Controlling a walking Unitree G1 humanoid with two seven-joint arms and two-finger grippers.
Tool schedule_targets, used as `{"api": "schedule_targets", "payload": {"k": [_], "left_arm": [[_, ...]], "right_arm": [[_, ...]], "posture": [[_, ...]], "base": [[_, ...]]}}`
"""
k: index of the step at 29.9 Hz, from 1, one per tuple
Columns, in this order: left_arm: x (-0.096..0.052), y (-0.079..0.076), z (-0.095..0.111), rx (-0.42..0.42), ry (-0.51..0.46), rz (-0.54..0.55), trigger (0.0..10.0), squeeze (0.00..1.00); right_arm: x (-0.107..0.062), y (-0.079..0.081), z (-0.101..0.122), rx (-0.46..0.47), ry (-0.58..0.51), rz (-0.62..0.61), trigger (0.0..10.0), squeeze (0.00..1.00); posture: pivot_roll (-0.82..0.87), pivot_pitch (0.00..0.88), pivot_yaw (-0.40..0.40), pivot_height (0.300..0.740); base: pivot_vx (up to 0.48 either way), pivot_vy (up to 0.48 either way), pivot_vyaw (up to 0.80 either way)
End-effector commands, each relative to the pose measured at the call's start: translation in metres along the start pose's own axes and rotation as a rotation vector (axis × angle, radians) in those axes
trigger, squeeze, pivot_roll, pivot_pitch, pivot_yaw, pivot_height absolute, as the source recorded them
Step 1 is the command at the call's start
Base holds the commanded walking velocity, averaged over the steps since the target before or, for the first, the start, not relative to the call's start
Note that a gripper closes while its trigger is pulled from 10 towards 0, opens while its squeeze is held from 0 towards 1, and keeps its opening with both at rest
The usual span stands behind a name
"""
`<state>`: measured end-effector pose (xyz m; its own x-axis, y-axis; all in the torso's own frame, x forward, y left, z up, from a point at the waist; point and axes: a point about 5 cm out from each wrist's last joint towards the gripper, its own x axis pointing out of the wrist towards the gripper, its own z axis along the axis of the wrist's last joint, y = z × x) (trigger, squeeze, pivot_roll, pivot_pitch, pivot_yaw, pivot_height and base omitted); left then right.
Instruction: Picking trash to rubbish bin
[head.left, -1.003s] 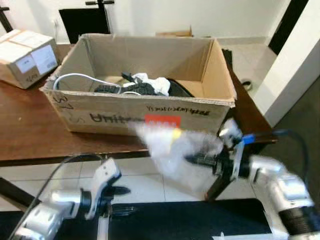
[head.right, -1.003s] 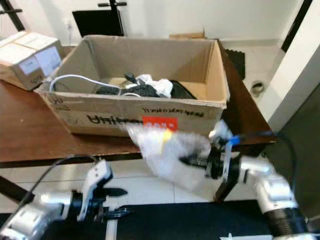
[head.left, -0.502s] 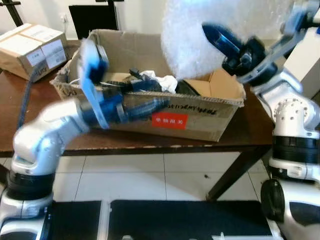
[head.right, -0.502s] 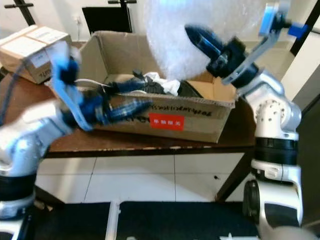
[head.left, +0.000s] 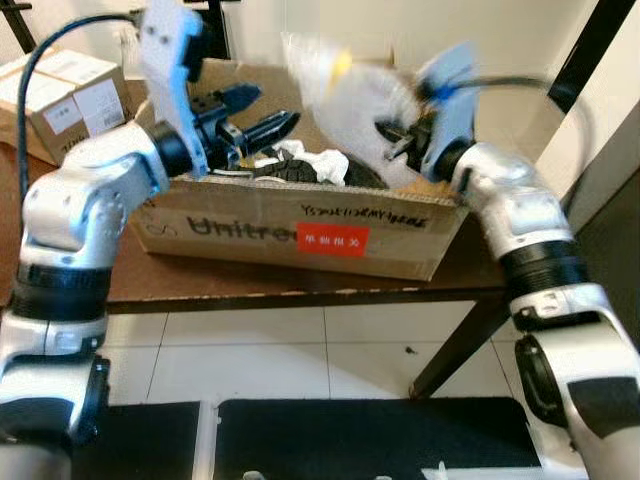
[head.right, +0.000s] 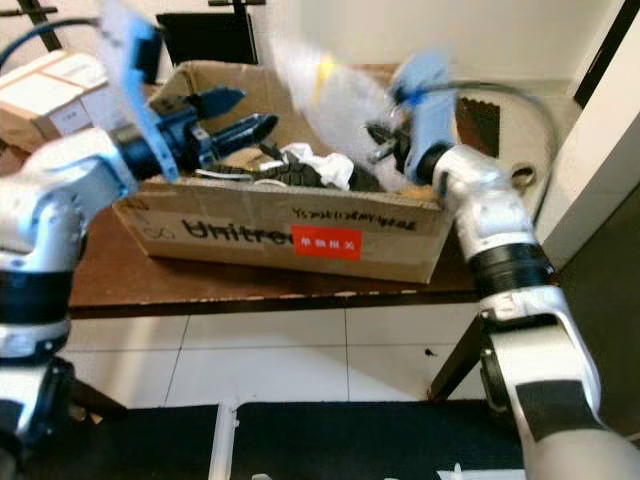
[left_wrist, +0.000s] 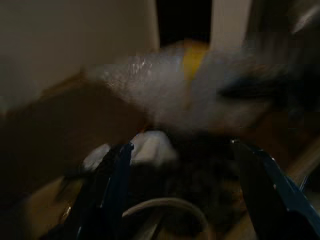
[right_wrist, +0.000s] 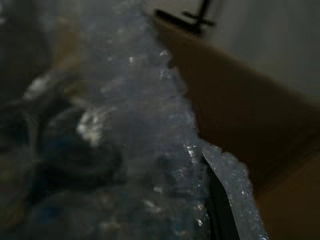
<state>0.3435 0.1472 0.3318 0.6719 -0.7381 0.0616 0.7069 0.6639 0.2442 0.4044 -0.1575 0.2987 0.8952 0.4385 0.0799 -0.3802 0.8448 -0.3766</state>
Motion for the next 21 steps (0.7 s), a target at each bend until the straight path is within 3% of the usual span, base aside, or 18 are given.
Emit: {"api": "schedule_targets", "payload": {"k": [1, 3, 4, 5, 6, 9, 21], "left_arm": [[0.002, 0.001, -0.004, 0.040, 0.052, -0.007, 10.0, 0.00], [0.004, -0.002, -0.008, 0.039, 0.085, -0.033, 10.0, 0.00], [0.005, -0.002, -0.009, 0.032, 0.095, -0.042, 10.0, 0.00], [0.005, -0.002, -0.009, 0.032, 0.095, -0.042, 10.0, 0.00], [0.006, -0.005, -0.012, 0.029, 0.109, -0.065, 10.0, 0.00], [0.008, -0.012, -0.018, -0.015, 0.120, -0.131, 10.0, 0.00], [0.011, -0.008, -0.006, -0.068, 0.040, -0.142, 10.0, 0.00]], "right_arm": [[0.001, 0.004, -0.019, -0.017, 0.070, -0.004, 10.0, 0.00], [0.002, 0.007, -0.022, -0.030, 0.086, 0.003, 10.0, 0.00], [0.003, 0.008, -0.023, -0.034, 0.089, 0.005, 10.0, 0.06], [0.003, 0.008, -0.023, -0.034, 0.089, 0.005, 10.0, 0.06], [0.004, 0.009, -0.023, -0.030, 0.085, 0.014, 10.0, 0.98], [0.006, 0.010, -0.019, -0.015, 0.062, 0.029, 10.0, 1.00], [0.010, 0.006, -0.012, -0.024, 0.026, 0.020, 10.0, 1.00]], "posture": [[-0.03, 0.105, 0.018, 0.740], [-0.03, 0.106, 0.019, 0.740], [-0.03, 0.106, 0.019, 0.740], [-0.03, 0.106, 0.019, 0.740], [-0.04, 0.104, 0.022, 0.740], [-0.04, 0.098, 0.027, 0.740], [-0.04, 0.090, 0.025, 0.740]], "base": [[0.000, 0.000, 0.00], [0.000, 0.000, 0.00], [0.000, 0.000, 0.00], [0.000, 0.000, 0.00], [0.000, 0.000, 0.00], [0.000, 0.000, 0.00], [0.000, 0.000, 0.00]]}}
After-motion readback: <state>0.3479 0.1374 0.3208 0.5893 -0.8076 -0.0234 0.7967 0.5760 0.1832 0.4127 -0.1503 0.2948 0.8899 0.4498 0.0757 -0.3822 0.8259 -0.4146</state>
